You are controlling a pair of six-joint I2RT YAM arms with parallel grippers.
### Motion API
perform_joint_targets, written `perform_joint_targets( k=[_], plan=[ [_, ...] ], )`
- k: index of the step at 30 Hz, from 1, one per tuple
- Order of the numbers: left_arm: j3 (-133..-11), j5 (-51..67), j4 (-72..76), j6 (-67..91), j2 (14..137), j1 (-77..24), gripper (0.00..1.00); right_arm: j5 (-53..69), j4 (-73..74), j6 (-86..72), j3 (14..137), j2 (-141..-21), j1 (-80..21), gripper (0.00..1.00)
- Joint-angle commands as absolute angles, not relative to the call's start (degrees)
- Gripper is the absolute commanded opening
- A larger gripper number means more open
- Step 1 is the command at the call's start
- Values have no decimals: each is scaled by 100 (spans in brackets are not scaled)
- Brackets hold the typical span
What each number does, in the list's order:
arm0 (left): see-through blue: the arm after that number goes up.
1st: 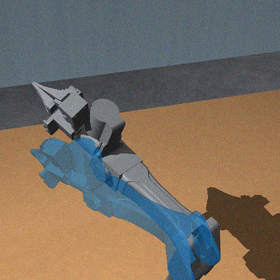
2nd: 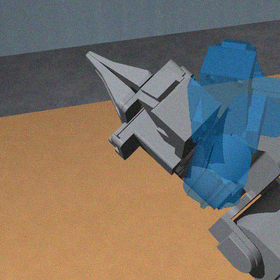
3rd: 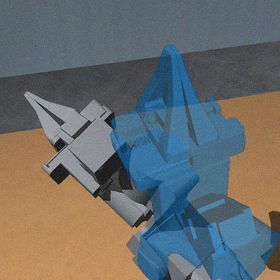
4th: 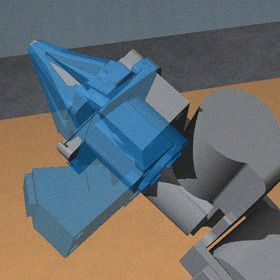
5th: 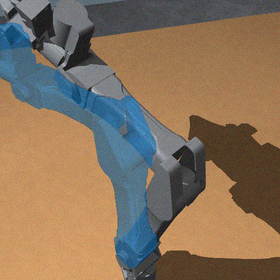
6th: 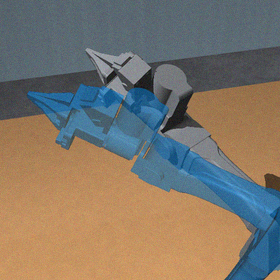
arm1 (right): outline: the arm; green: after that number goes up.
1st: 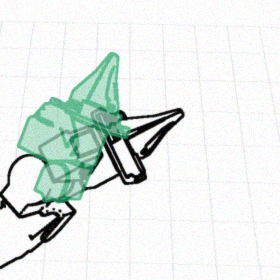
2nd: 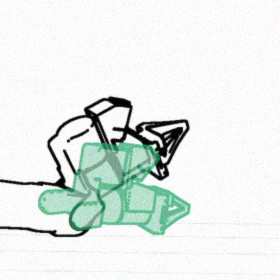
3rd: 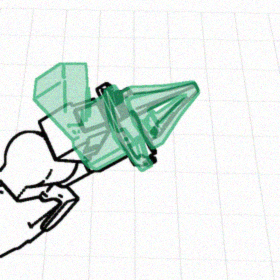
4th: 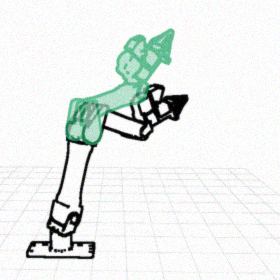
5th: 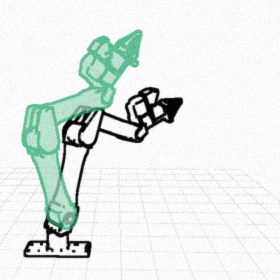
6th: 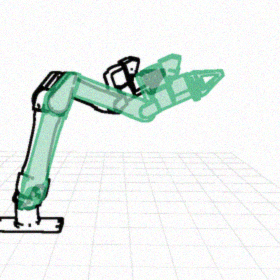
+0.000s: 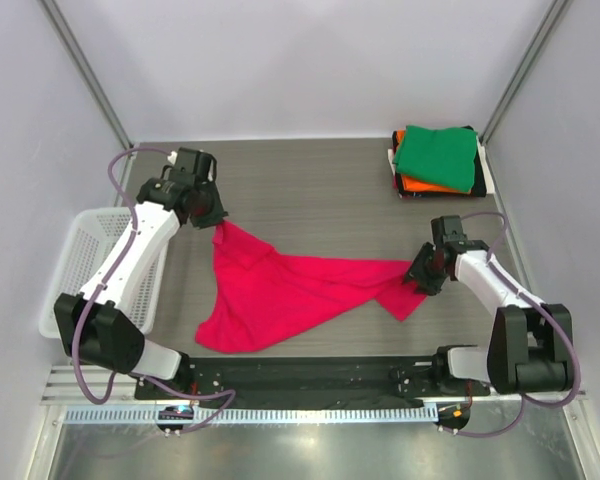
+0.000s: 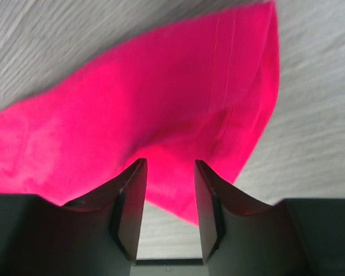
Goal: Fold and stack the t-shirts
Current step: Flatten the tshirt out
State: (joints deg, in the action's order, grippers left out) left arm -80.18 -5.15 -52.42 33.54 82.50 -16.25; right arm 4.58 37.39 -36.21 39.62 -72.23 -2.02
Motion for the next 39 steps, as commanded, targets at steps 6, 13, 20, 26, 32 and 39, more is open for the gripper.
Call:
perform_joint_targets(
  k=[6,13,20,26,32,39],
  plan=[
    [-7822,-290,-4931,3217,7981,-1573,0,229,2892,-3454,4174,-8024,-70,48],
    [-7682,-334,-4922,3191,7928,-1556,0,44,2813,-3235,4956,-8271,123,56],
    [-7559,-343,-4852,3182,7936,-1556,0,790,2259,-3024,5054,-8481,123,56],
    [-7401,-351,-4817,3173,7875,-1556,0,774,2417,-3199,4378,-7385,97,52],
    [-7234,-273,-4711,3225,7875,-1556,0,808,2663,-3313,3745,-6460,0,48],
    [-7128,-220,-4649,3296,7813,-1556,0,1046,2190,-3340,3367,-6679,-228,46]
  ],
)
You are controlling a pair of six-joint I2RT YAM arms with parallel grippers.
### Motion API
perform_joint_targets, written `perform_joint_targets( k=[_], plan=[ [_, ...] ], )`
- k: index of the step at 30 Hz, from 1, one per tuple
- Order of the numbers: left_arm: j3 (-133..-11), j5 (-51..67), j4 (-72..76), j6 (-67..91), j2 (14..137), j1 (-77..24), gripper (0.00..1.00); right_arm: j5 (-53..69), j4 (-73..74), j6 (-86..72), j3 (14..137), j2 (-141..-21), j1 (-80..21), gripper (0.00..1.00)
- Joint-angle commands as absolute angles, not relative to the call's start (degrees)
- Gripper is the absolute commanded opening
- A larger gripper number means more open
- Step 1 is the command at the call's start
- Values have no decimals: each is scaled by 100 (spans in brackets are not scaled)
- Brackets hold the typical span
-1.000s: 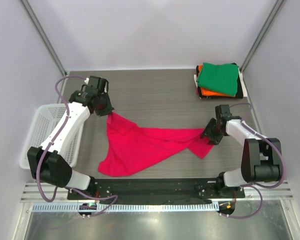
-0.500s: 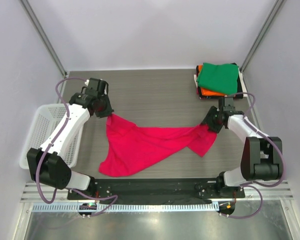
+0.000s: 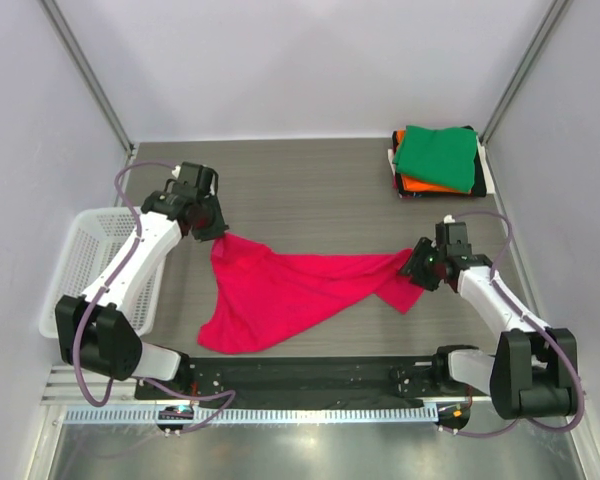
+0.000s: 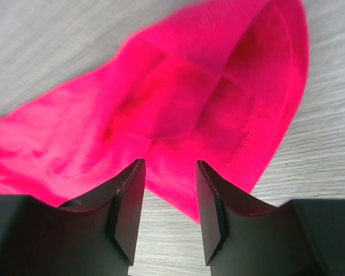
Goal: Fold and stack the t-shirts
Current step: Flatten the tshirt out
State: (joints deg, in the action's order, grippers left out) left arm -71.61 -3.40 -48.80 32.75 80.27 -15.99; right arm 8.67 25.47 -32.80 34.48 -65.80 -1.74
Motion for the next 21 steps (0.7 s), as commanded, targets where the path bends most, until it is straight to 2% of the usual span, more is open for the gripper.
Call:
perform_joint_targets(
  k=[1,21],
  plan=[
    [-7102,-220,-4641,3296,7805,-1556,0,1063,2128,-3331,3358,-6784,-246,46],
    [-6917,-246,-4562,3278,7796,-1556,0,422,1925,-2927,4025,-7638,-343,42]
  ],
)
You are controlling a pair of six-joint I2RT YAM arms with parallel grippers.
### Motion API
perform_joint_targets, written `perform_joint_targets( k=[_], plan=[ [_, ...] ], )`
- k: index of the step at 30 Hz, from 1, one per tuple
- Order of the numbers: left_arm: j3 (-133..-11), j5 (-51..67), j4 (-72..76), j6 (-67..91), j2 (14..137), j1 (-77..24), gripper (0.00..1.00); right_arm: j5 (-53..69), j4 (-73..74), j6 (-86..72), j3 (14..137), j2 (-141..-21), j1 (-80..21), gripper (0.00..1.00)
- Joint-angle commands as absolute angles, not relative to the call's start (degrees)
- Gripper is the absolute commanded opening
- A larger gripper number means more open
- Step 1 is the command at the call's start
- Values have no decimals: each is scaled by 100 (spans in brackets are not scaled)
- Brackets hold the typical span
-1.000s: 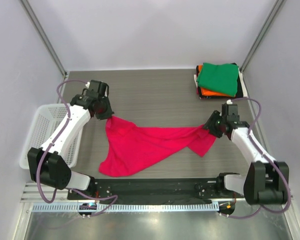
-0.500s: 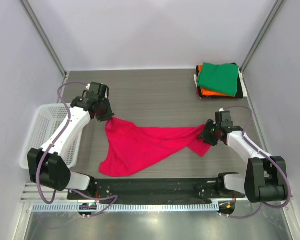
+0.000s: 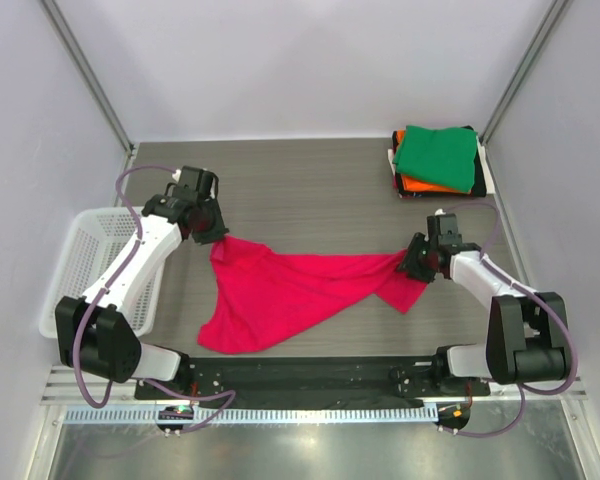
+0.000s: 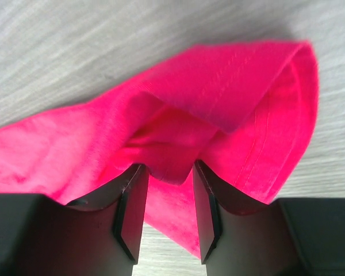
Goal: Fold and stack the t-shirts
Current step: Flatten the tshirt out
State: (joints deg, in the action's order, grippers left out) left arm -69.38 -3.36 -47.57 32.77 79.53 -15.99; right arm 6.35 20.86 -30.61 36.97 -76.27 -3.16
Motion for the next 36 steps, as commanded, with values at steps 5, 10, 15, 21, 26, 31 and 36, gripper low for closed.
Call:
perform_joint_targets(
  k=[5,10,15,21,26,31,36],
  plan=[
    [-6891,-255,-4553,3270,7805,-1564,0,396,1934,-2865,4122,-7804,-334,36],
    [-6882,-246,-4544,3278,7814,-1556,0,378,1890,-2848,4078,-7831,-334,15],
    [-6917,-229,-4570,3296,7805,-1556,0,404,1986,-2839,4183,-7770,-334,1],
    [-7302,-220,-4938,3313,7550,-1556,0,422,2758,-2839,4814,-7209,-343,1],
    [-7813,-299,-5343,3392,7112,-1556,0,343,3706,-2874,5790,-6593,-334,1],
    [-8498,-325,-5800,3612,6672,-1556,0,316,4455,-2909,7319,-6100,-334,1],
    [-9473,-264,-6003,4112,5996,-1556,0,535,4843,-2997,8699,-5503,-334,1]
  ],
)
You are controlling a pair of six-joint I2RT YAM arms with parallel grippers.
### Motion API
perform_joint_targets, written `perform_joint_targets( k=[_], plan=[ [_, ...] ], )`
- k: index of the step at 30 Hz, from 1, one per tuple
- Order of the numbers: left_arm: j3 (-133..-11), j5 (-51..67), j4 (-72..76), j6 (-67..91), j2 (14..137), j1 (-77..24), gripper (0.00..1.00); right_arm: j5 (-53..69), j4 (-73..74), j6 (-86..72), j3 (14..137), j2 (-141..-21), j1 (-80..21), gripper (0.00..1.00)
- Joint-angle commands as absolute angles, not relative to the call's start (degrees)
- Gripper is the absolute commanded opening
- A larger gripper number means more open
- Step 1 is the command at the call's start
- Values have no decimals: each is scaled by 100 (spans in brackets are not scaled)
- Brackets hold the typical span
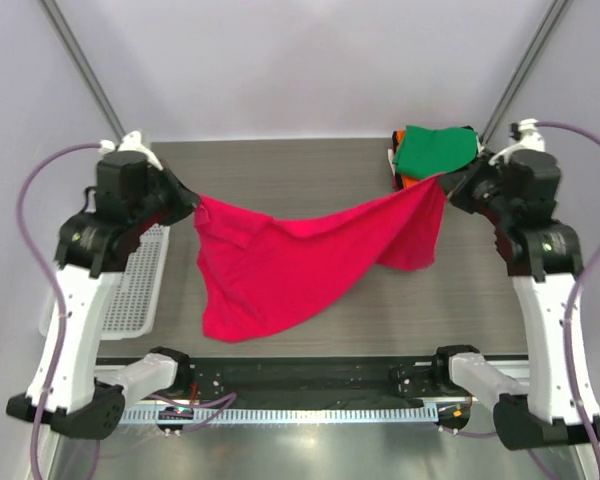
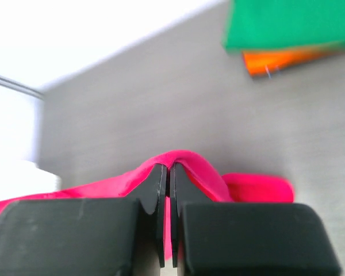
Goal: Fold and stack the t-shirts
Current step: Flatten the tshirt out
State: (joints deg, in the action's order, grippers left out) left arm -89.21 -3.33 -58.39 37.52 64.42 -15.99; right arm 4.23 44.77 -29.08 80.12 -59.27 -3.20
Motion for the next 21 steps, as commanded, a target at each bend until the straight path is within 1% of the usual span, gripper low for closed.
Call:
perform_joint_targets(
  k=[1,3,5,9,12,16,18,21],
  plan=[
    [-9657,-246,-6029,4174,5907,-1556,0,580,4851,-3006,8866,-5389,-334,1],
    [-10183,-141,-6021,4280,5679,-1564,0,624,4860,-3024,9350,-5100,-334,1],
    [-10458,-27,-5924,4306,5512,-1556,0,729,4843,-2962,9788,-4810,-334,1],
    [-11126,202,-5555,4324,5090,-1556,0,852,4790,-2821,10396,-4431,-334,1],
    [-11906,289,-5283,4385,4940,-1564,0,791,4799,-2725,10817,-4001,-334,1],
    [-12628,360,-5194,4438,5027,-1556,0,283,4965,-2567,11363,-3745,-360,1],
    [-13234,378,-5264,4465,5246,-1556,0,-243,5088,-2505,11723,-3718,-421,1],
    [-13439,439,-5203,4544,5528,-1564,0,-701,5264,-2365,11970,-3875,-553,1]
  ],
)
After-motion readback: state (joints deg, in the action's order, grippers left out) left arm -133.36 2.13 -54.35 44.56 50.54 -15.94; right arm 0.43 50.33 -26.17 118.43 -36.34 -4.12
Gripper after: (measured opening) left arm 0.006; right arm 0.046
